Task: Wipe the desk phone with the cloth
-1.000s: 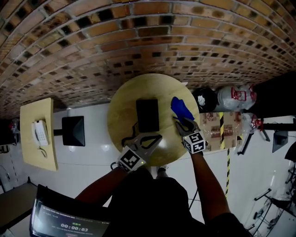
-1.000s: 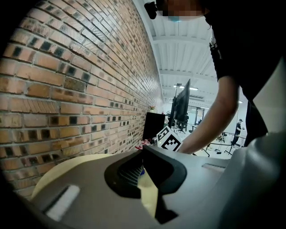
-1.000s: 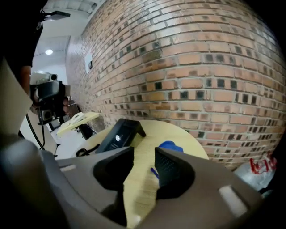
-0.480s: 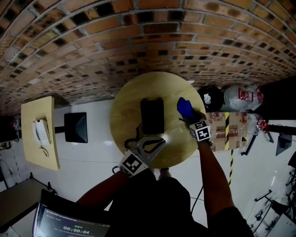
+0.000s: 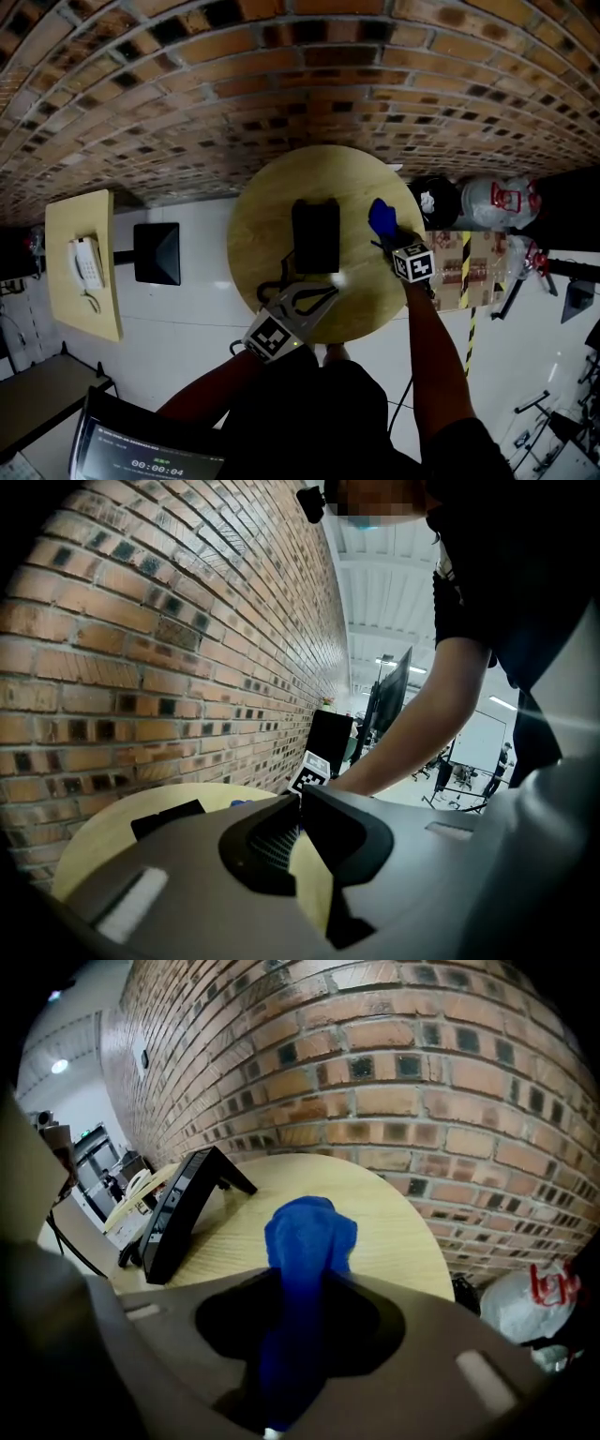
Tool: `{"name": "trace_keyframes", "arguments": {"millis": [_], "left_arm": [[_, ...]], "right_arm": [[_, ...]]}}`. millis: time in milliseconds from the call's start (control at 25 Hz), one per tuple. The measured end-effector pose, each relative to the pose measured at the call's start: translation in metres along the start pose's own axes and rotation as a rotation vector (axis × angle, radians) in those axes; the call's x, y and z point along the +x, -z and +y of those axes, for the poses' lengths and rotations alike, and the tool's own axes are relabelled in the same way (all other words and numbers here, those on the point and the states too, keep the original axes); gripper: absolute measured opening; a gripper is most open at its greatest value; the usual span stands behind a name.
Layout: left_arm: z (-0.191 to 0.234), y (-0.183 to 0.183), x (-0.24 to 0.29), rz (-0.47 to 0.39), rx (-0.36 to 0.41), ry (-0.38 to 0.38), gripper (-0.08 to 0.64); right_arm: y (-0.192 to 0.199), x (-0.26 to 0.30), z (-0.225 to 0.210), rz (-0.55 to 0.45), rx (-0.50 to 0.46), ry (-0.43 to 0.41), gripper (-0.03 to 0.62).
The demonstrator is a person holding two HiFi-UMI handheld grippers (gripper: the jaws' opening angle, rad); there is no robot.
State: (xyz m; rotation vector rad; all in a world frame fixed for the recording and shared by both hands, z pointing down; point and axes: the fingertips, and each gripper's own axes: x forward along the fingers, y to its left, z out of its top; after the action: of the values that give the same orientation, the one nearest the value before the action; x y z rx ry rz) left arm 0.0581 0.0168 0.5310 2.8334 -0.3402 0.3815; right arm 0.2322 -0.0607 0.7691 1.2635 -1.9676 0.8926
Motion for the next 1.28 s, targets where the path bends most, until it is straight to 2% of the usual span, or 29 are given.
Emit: {"name": "trace_keyframes", "arguments": {"millis": [160,360,520,800,1000,1160,1280], "left_arm": [[0.0,0.001,-0.002,0.0,-0.003,-0.004,0.009],[0.005,0.0,-0.005,-0.01,-0.016,-0.032,0.011],[0.009,-0.006,-0.011,-0.027,-0.014,-0.058,0.009],[0.008,-0.017,-0.034,-0.06,-0.026,-0.124,0.009],[0.008,-0.012,-0.053,-0.063,-0.03,-0.164,0.009],[0.009,-0.008,-0.068,-0.079,-0.04,-0.193,0.009],[0.011,-0.006,-0.073,-0.092,-0.048,-0.207,0.009]], "right_arm": [[-0.003,-0.002,-0.004,-0.012,0.033,-0.008,0.101],[-0.024,-0.011,0.011,-0.08,-0.012,-0.034,0.094],[-0.062,-0.021,0.045,-0.162,-0.091,-0.105,0.094],[-0.135,-0.025,0.124,-0.244,-0.297,-0.241,0.092],[-0.151,-0.001,0.152,-0.203,-0.432,-0.251,0.092],[-0.132,0.014,0.167,-0.111,-0.538,-0.243,0.092],[-0.118,0.015,0.172,-0.081,-0.56,-0.25,0.092]]}}
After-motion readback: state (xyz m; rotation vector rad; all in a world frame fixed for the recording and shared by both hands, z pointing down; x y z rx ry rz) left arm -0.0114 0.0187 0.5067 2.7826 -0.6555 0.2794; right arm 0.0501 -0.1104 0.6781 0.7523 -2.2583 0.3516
